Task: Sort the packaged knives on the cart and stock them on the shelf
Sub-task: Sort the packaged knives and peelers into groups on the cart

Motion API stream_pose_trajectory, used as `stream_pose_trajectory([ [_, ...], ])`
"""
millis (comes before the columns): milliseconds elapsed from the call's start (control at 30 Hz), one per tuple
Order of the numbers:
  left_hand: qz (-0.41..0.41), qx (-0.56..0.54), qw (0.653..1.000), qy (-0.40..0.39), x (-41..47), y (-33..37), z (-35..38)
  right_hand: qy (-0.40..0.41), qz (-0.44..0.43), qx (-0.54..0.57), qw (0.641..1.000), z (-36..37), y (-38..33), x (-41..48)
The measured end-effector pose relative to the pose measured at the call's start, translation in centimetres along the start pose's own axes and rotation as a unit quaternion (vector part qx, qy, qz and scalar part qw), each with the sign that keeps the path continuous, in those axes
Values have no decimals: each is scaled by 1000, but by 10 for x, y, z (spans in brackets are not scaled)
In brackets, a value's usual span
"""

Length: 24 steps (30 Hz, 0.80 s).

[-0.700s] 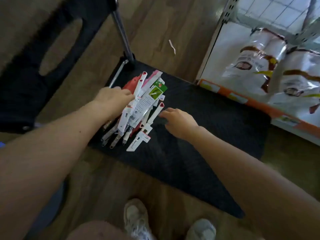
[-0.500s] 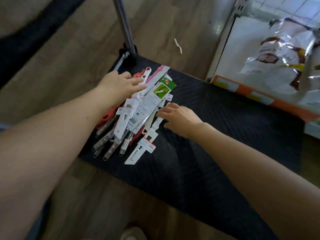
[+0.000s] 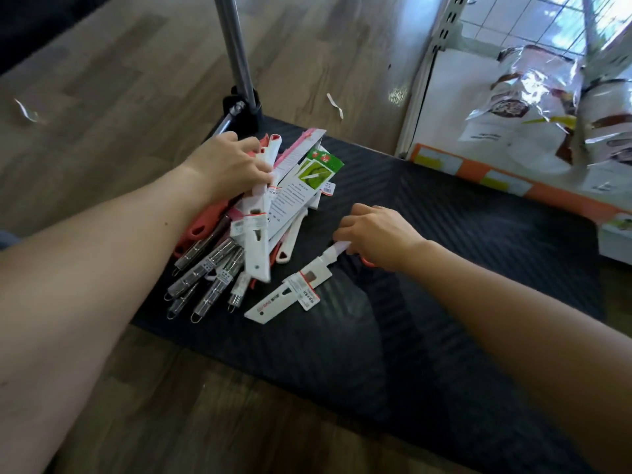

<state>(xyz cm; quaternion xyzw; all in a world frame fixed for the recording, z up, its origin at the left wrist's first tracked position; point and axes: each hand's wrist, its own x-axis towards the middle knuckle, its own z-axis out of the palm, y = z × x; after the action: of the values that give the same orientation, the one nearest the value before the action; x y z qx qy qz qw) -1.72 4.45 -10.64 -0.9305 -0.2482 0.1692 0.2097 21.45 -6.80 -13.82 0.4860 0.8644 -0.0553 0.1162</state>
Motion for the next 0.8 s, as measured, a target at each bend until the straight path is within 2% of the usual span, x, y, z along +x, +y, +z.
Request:
stream_pose_trajectory([
  [100, -8, 27, 999, -16, -8, 5, -7, 1, 27, -18, 999, -4, 3, -12],
  [167, -28, 1, 999, -19, -13, 8, -14, -4, 48, -29, 998, -7, 5, -19],
  [367, -138, -67, 987, -38, -16, 27, -36, -58, 133, -45, 988, -18, 12, -51],
  [533, -242, -153, 956, -61, 0, 64, -63, -74, 227, -4, 971, -14, 21, -86],
  [667, -298, -272, 913, -58, 14, 91, -74, -54, 354, 90, 929, -6, 25, -110],
  [800, -301, -368, 878, -52, 23, 122, -78, -23, 464, 261, 846, 2, 25, -117],
])
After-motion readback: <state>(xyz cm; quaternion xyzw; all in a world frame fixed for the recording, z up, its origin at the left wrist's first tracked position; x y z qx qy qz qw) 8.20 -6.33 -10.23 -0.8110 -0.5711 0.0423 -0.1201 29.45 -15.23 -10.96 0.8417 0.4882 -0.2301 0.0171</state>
